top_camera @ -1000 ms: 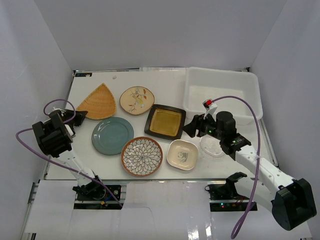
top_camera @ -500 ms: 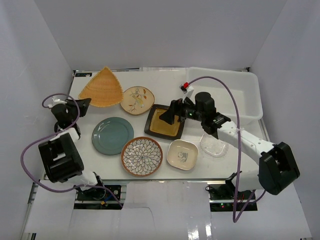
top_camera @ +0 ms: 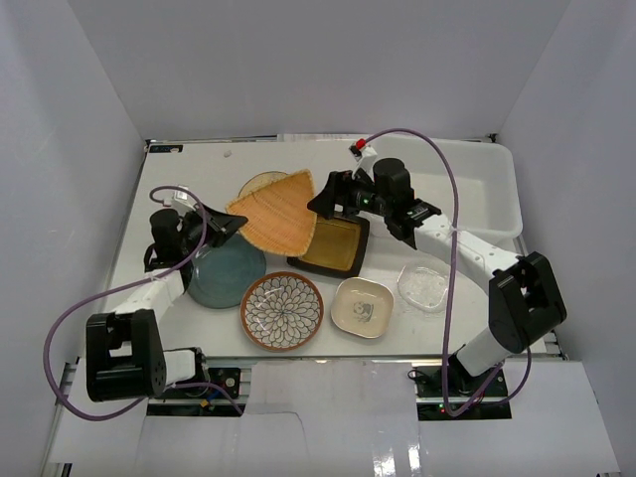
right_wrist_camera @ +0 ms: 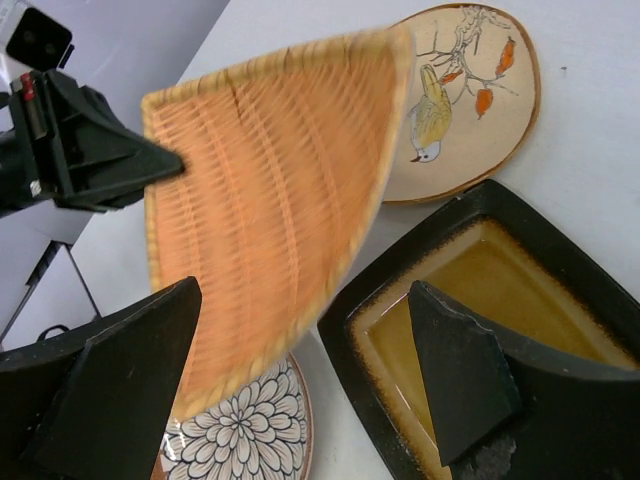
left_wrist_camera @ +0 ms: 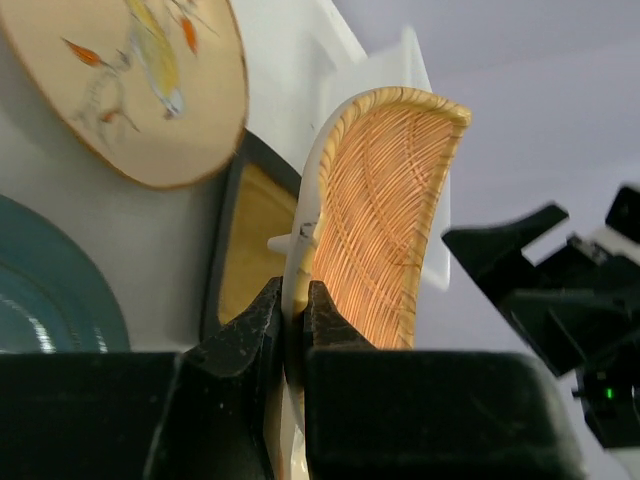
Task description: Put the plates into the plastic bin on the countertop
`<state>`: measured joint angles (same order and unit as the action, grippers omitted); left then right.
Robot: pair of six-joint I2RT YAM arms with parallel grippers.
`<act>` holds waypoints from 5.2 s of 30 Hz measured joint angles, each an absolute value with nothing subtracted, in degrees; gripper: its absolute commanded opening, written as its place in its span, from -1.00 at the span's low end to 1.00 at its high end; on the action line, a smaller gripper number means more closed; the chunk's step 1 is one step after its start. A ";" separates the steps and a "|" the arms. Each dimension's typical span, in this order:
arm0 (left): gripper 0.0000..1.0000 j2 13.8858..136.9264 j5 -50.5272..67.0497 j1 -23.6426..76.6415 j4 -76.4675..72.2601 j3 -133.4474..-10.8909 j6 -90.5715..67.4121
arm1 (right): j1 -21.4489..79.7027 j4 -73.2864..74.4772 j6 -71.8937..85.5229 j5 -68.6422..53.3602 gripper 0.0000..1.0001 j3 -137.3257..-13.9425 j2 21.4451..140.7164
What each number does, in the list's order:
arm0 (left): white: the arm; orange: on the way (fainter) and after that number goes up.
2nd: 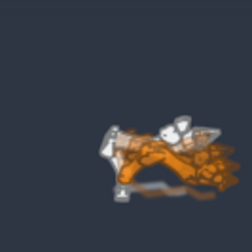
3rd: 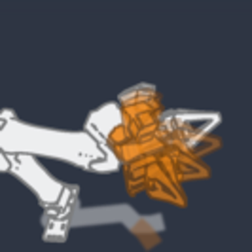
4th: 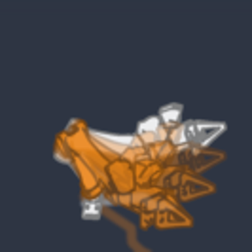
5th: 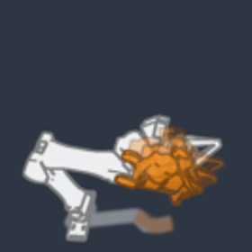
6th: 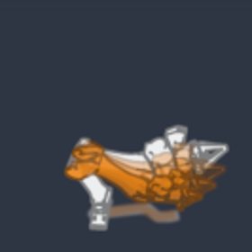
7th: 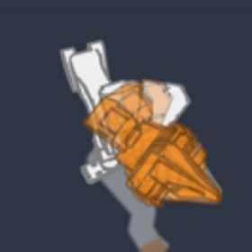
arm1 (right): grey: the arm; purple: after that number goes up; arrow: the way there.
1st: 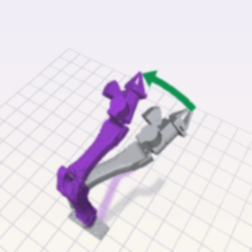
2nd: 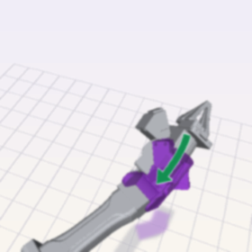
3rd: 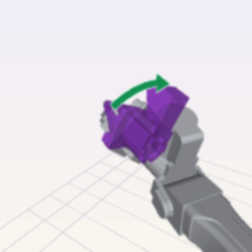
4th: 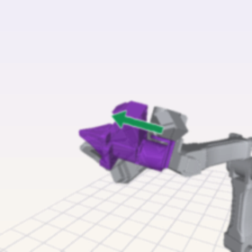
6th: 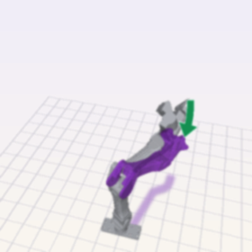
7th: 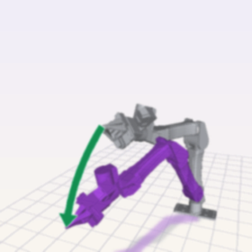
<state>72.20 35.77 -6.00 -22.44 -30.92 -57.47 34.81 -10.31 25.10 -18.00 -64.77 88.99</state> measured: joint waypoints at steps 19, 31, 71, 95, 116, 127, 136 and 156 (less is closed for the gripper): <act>-0.16 72.07 45.15 6.02 -17.80 -33.95 -51.31 | 32.53 -12.32 32.75 -16.29 -0.84 -59.24 86.96; 0.77 73.38 48.69 6.98 -18.24 -39.38 -51.68 | 13.08 -10.81 32.23 -18.79 -0.85 -59.22 82.85; 0.41 110.56 36.93 14.09 13.28 -66.35 -22.55 | -7.81 -15.07 25.10 -20.60 0.93 -59.27 89.43; -0.74 115.09 48.56 14.48 7.81 -62.37 -28.08 | 7.31 -24.62 34.54 -32.21 1.00 -41.08 73.80; -1.00 90.52 38.74 15.11 3.70 -50.28 -34.74 | 14.50 -16.38 29.80 -33.65 0.89 -43.51 72.36; -1.00 74.65 30.28 14.52 1.98 -49.12 -38.98 | 16.49 -14.90 28.08 -33.43 0.80 -44.58 73.03; -1.00 65.08 27.81 13.61 0.78 -49.67 -41.06 | 18.11 -16.16 30.39 -33.28 0.80 -45.15 77.60; -1.00 64.93 34.00 12.80 -11.05 -45.91 -50.61 | 26.06 -26.72 36.16 -34.11 0.80 -45.30 84.27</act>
<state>64.93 34.00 12.80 -11.05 -45.91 -50.61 26.06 -26.72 36.16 -34.11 -45.30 84.27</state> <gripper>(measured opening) 0.209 0.900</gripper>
